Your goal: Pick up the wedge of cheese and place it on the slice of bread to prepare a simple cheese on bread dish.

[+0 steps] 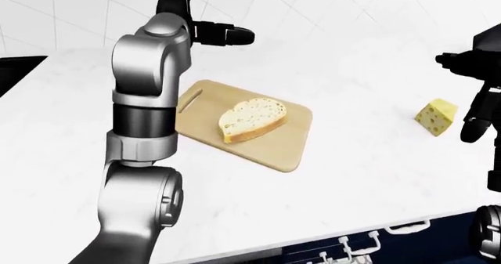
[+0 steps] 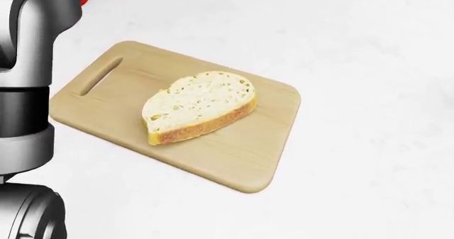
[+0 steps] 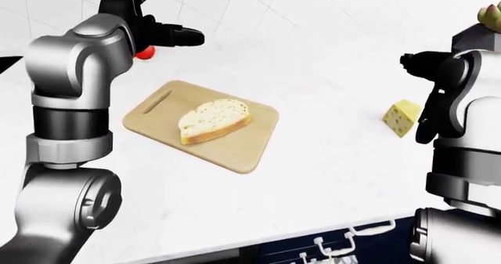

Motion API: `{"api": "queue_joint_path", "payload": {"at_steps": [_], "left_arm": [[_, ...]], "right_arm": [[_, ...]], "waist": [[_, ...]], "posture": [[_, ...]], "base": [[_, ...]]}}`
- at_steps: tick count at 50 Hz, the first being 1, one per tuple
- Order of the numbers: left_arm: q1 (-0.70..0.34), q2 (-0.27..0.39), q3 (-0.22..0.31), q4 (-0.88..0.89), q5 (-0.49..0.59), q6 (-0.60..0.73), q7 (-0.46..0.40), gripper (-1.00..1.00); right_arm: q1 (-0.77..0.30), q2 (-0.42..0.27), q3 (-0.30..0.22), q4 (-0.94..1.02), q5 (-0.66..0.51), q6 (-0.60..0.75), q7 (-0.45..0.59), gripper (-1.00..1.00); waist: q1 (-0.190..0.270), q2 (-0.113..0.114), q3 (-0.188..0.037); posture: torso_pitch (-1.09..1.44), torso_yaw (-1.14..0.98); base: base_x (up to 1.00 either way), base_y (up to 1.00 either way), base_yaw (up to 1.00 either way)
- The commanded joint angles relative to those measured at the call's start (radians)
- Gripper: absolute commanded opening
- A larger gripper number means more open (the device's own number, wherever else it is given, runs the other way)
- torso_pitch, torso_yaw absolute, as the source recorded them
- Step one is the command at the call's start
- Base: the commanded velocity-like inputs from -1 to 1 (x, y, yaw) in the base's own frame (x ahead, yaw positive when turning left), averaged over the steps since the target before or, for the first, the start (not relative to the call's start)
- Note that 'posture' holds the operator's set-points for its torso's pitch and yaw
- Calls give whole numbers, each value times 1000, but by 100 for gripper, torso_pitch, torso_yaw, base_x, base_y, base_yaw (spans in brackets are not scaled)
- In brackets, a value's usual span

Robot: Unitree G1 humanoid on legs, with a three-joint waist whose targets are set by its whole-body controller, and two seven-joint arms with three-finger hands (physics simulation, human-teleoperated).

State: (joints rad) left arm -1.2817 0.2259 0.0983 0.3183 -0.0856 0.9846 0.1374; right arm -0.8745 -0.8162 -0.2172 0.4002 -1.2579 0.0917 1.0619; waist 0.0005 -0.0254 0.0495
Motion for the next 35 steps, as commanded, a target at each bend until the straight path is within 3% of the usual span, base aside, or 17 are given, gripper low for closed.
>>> {"api": "queue_joint_path", "payload": {"at_steps": [1,3,35], "left_arm": [[-40,10,5,-30,4,-33,1,100],[-48,10,4,-33,5,-26,2,100],[-48,6,4,-38,10,-26,3,100]], "right_arm": [[-20,-22,-19,-27,-4,6,-31,100],[23,-23,-28,-35,-5,12,-42,100],[44,32,-3,15,-23,27,-97,100]], "waist": [[0,-8,-31],[0,-9,-33],[0,-11,-36]], "posture": [[0,0],[0,0],[0,0]], "base": [[0,0,0],[0,0,0],[0,0,0]]}}
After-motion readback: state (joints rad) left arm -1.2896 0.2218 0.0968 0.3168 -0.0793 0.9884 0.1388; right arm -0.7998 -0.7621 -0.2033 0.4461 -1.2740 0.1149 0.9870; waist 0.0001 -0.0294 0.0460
